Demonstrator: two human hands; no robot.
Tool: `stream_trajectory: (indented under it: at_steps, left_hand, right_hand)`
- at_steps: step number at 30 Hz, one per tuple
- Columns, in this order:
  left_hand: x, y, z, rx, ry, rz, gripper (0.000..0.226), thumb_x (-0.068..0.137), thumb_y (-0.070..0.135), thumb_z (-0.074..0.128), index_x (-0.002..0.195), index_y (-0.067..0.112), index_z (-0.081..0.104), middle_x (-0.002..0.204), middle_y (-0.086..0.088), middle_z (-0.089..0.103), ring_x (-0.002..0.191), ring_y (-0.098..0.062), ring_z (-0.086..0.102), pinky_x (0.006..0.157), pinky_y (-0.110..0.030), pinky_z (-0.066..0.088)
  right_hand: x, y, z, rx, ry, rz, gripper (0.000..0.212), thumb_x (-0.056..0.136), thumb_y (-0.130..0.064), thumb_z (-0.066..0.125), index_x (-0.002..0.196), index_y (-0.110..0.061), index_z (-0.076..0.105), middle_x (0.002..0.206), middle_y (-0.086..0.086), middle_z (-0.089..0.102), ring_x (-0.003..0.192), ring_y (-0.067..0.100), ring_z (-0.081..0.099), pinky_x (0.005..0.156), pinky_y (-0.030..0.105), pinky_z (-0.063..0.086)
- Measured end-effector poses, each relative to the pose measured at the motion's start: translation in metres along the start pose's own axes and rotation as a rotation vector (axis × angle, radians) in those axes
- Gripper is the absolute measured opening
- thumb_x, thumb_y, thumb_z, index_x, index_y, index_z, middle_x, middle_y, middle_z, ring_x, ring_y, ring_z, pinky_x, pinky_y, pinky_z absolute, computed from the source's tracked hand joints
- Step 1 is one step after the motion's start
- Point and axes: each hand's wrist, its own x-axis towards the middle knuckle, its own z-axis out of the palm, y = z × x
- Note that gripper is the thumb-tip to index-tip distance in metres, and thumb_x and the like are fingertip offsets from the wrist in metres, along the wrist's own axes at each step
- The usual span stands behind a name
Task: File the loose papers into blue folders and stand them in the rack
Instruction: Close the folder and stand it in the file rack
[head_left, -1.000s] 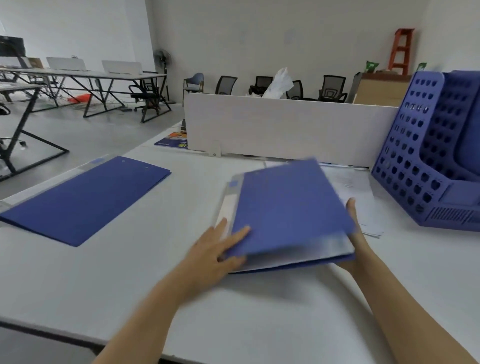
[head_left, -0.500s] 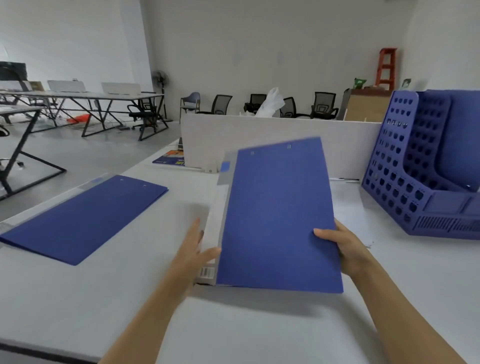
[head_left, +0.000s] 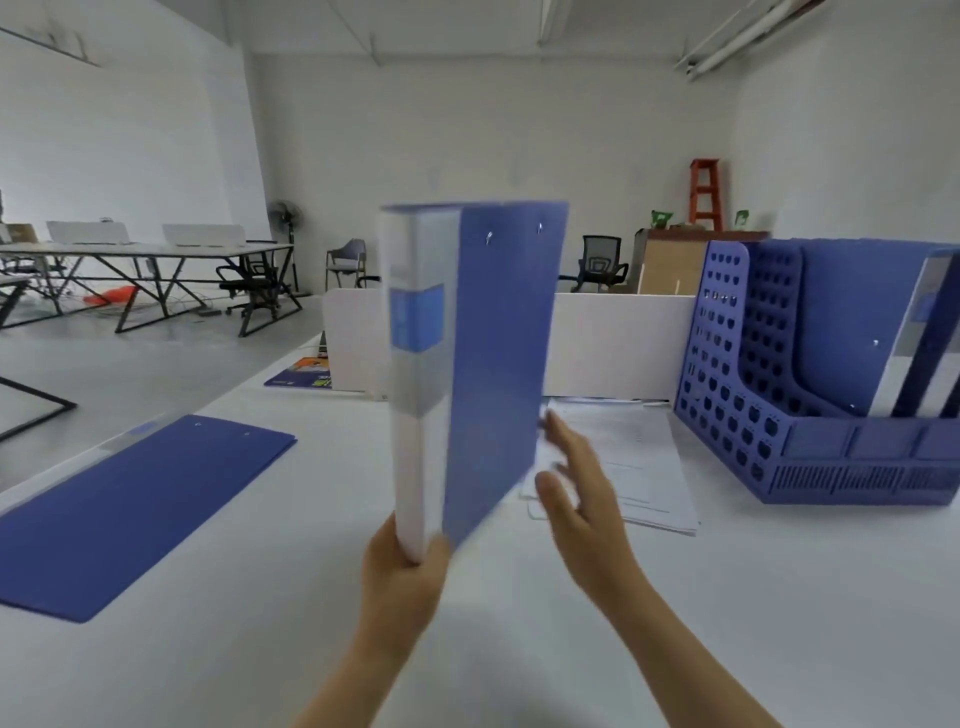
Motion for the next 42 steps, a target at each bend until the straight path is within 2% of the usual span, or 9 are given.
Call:
stream_trajectory:
  at_steps: [3,6,9,13,21,24,27,31,42]
  left_hand:
    - [0.014,0.003,0.035,0.273,0.097,0.339,0.041,0.074,0.002,0.064,0.114,0.008,0.059,0.091,-0.007,0.070,0.080,0.003,0.059,0.068,-0.017,0.048]
    - [0.027,-0.004,0.064,0.442,-0.039,0.635,0.072,0.074,0.036,0.061,0.138,0.021,0.032,0.135,-0.015,0.050,0.124,-0.015,0.037,0.098,-0.037,0.043]
    - [0.028,0.002,0.077,0.046,-0.295,0.109,0.098,0.068,0.071,0.053,0.143,0.037,0.001,0.153,0.008,0.008,0.141,-0.007,0.009,0.111,-0.027,0.016]
    - [0.040,-0.007,0.091,-0.957,-0.352,-0.798,0.072,0.081,0.059,0.050,0.139,0.018,0.035,0.138,-0.008,0.049,0.119,-0.029,0.054,0.093,-0.044,0.044]
    - [0.030,-0.001,0.112,-1.152,-0.415,-0.530,0.035,0.091,0.042,0.042,0.108,0.019,0.061,0.098,-0.004,0.074,0.081,-0.025,0.072,0.064,-0.041,0.059]
    - [0.032,-0.013,0.120,-0.884,-0.487,-0.490,0.028,0.095,0.033,0.040,0.116,0.024,0.055,0.116,-0.005,0.066,0.099,-0.027,0.066,0.082,-0.042,0.055]
    - [0.037,-0.040,0.121,0.034,-0.371,-0.201,0.054,0.093,0.019,0.051,0.142,0.017,0.029,0.140,-0.013,0.044,0.128,-0.028,0.042,0.107,-0.041,0.033]
    - [0.047,-0.061,0.112,0.885,-0.528,0.051,0.068,0.094,0.040,0.041,0.148,0.021,0.005,0.157,-0.002,0.010,0.146,-0.021,0.002,0.116,-0.035,0.012]
    - [0.041,-0.058,0.108,1.042,-0.633,0.082,0.055,0.095,0.044,0.031,0.146,0.028,0.020,0.158,0.001,0.008,0.146,-0.020,0.003,0.118,-0.033,0.006]
  right_hand:
    - [0.004,-0.032,0.011,0.121,-0.059,-0.003,0.069,0.070,-0.058,0.066,0.126,-0.030,0.037,0.117,-0.018,0.054,0.104,0.000,0.057,0.085,0.010,0.047]
    - [0.022,-0.044,0.001,0.133,0.224,0.049,0.033,0.082,-0.008,0.064,0.107,-0.018,0.044,0.087,-0.011,0.057,0.074,-0.002,0.059,0.064,0.011,0.050]
    - [0.035,-0.045,-0.030,0.119,0.378,-0.031,0.028,0.085,0.003,0.056,0.088,-0.022,0.042,0.067,-0.011,0.045,0.050,-0.003,0.049,0.048,0.014,0.044]
    - [0.031,-0.037,-0.065,0.182,0.375,-0.054,0.037,0.083,0.011,0.054,0.071,-0.019,0.037,0.053,-0.015,0.044,0.040,-0.002,0.039,0.043,0.008,0.036]
    - [-0.025,0.024,-0.062,0.264,0.036,0.406,0.049,0.071,-0.001,0.073,0.102,-0.030,0.048,0.105,-0.013,0.065,0.091,0.000,0.066,0.080,0.026,0.057]
    - [-0.020,0.042,-0.076,0.302,0.172,0.422,0.038,0.076,0.008,0.065,0.092,-0.024,0.051,0.085,-0.005,0.069,0.082,0.014,0.065,0.076,0.034,0.056]
    - [0.003,0.049,-0.112,-0.007,0.428,0.246,0.034,0.081,0.008,0.061,0.082,-0.022,0.045,0.066,0.016,0.048,0.064,0.004,0.049,0.066,0.021,0.046]
    - [0.026,0.050,-0.166,-0.344,0.693,0.117,0.027,0.084,0.005,0.057,0.092,-0.009,0.035,0.062,-0.005,0.031,0.047,0.001,0.041,0.047,0.010,0.033]
    - [0.067,0.081,-0.239,-0.388,0.747,0.378,0.038,0.089,0.003,0.049,0.125,-0.003,0.037,0.119,0.019,0.054,0.090,0.029,0.051,0.073,0.033,0.044]
